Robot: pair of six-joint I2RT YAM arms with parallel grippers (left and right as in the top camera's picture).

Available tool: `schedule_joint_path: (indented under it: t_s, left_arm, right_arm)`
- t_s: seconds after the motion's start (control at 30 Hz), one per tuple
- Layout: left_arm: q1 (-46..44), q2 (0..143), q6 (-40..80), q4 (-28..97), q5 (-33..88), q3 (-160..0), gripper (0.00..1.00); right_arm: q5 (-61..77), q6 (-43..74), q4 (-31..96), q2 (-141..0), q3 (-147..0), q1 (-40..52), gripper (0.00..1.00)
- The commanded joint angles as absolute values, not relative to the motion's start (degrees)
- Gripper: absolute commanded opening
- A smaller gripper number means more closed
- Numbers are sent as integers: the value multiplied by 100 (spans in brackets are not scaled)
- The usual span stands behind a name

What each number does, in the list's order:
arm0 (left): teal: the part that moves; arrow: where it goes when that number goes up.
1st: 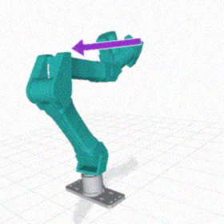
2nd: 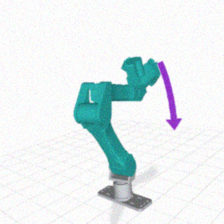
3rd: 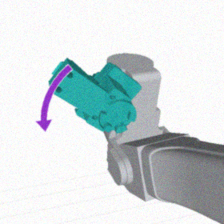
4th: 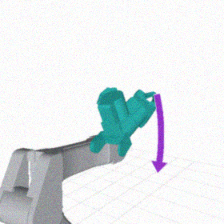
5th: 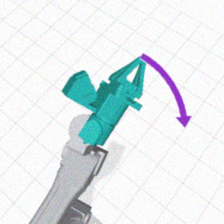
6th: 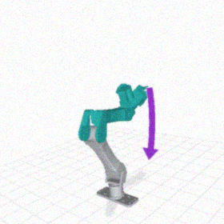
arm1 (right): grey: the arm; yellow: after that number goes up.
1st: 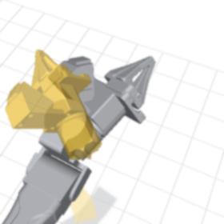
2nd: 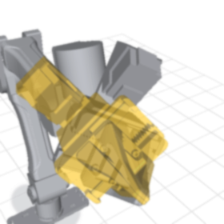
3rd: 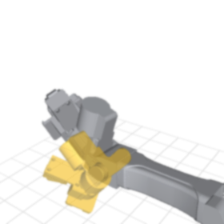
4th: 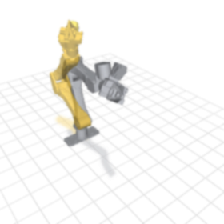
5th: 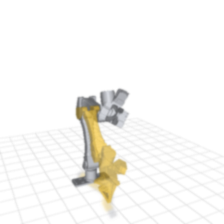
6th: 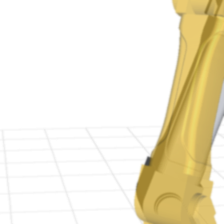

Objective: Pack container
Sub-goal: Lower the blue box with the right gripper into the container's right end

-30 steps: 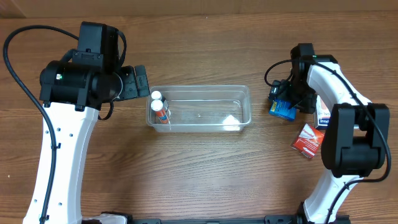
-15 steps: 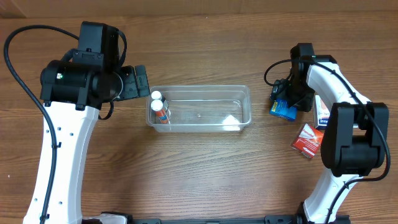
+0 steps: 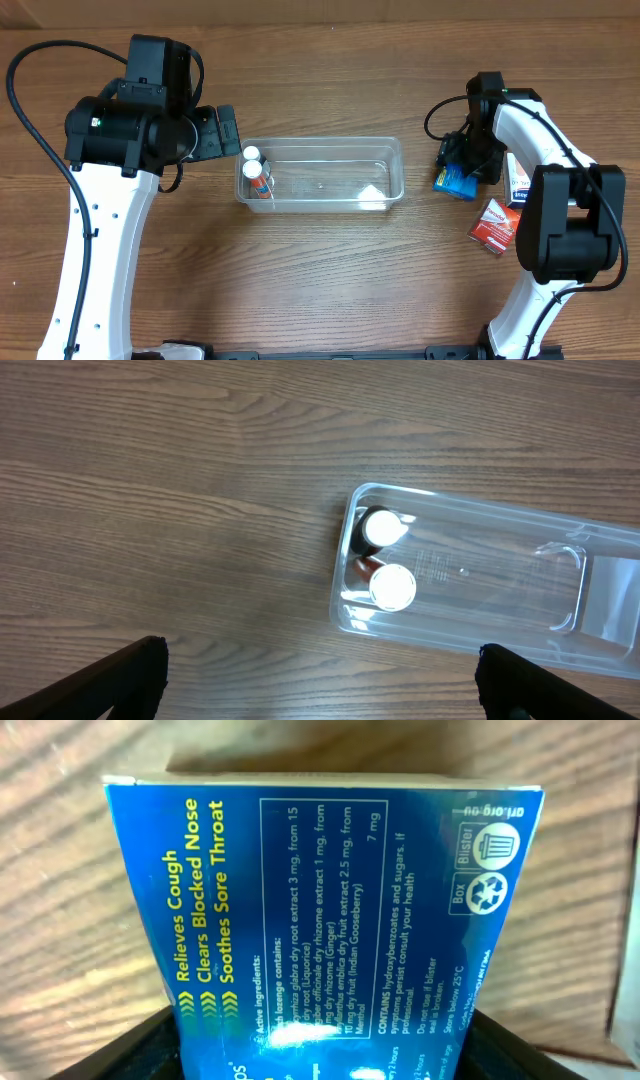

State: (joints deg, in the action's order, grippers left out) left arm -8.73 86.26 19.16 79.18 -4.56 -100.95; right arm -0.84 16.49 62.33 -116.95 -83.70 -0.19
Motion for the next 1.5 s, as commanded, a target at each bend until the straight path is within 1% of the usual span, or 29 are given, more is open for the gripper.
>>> schedule_joint_path:
  t_s: [0.0, 0.2, 0.33, 0.43, 0.6, 0.73, 0.97, 1.23, 1.27, 1.3, 1.33, 1.47]
  left_arm:
    - [-864, 8652, 1883, 7933, -489, -10173, 100]
    - [-864, 8652, 1883, 7931, -489, -10173, 100]
    - [-864, 8652, 1881, 7931, -491, -10173, 100]
    - [-864, 8652, 1883, 7929, -489, -10173, 100]
    - [-864, 8652, 1883, 7935, -489, -10173, 100]
    - [-864, 8652, 1883, 7946, -491, -10173, 100]
    - [-864, 8652, 1881, 7950, -493, -10173, 100]
    - [-864, 8652, 1883, 7953, -491, -10173, 100]
    - [-864, 8652, 1883, 7950, -493, -10173, 100]
    - [-864, 8652, 1883, 7950, -493, -10173, 100]
    - [-864, 8652, 1883, 7953, -493, -10173, 100]
    - [-862, 8652, 1881, 7953, -493, -10173, 100]
  right_arm:
    - [-80, 1651, 6451, -11089, -8761, 126, 76]
    - [-78, 1649, 6877, -9876, -9094, 725, 76]
    - [-80, 1656, 6971, -9170, -9094, 1564, 76]
    - [-82, 1800, 6991, -9120, -9080, 2196, 76]
    - [-78, 2102, 6838, -9371, -8921, 2696, 77]
    - [-78, 2110, 6681, -9762, -8921, 2845, 77]
    - [-78, 2130, 6604, -10534, -8921, 2845, 77]
    - [-78, 2130, 6405, -10777, -8919, 2842, 78]
    - [-75, 2130, 6401, -10777, -8919, 2845, 82]
    - [-75, 2128, 6412, -10777, -8919, 2845, 87]
    - [-75, 2128, 6418, -10777, -8919, 2845, 88]
    - [-75, 2128, 6488, -10777, -8919, 2845, 83]
